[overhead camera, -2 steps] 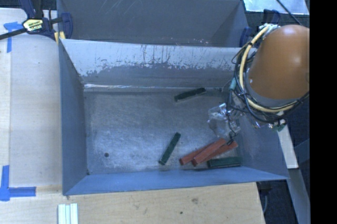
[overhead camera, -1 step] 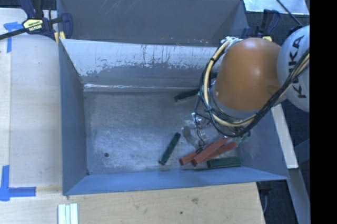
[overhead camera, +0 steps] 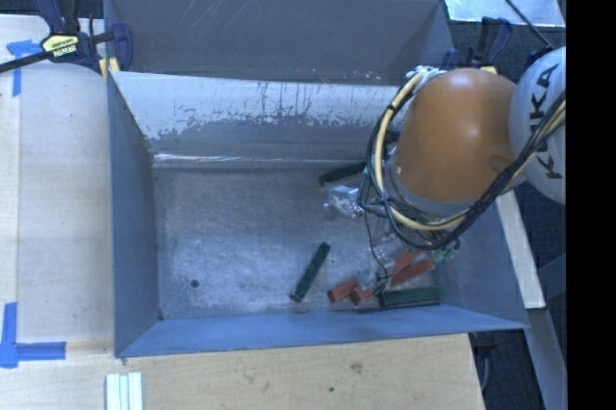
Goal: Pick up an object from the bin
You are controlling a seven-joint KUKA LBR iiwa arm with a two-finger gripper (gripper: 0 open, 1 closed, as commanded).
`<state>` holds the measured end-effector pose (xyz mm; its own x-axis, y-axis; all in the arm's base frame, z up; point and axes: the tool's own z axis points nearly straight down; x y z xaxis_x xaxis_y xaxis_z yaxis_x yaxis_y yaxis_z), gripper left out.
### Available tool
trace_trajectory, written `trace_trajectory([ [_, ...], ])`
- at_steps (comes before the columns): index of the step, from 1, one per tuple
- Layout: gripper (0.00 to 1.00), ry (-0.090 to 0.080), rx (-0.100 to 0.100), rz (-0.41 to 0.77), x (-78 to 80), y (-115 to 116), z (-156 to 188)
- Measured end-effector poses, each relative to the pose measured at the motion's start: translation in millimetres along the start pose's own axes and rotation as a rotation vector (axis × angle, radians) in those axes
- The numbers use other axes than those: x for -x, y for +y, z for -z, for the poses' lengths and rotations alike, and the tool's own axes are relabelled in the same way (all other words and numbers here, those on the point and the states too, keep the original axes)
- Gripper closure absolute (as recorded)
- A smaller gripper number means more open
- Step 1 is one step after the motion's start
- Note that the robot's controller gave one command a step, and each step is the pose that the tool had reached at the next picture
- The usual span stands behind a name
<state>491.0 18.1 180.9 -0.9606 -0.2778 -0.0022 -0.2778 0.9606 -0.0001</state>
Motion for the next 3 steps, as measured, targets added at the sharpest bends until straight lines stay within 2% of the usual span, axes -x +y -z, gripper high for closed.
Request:
trace_trajectory([
  [1,0.00,0.007,0.002,0.046,4.4,12.2,-114.4],
  [2,1.00,0.001,0.001,0.044,6.5,11.8,-108.4],
  [3,1.00,-0.010,-0.002,0.002,17.5,31.4,55.8],
])
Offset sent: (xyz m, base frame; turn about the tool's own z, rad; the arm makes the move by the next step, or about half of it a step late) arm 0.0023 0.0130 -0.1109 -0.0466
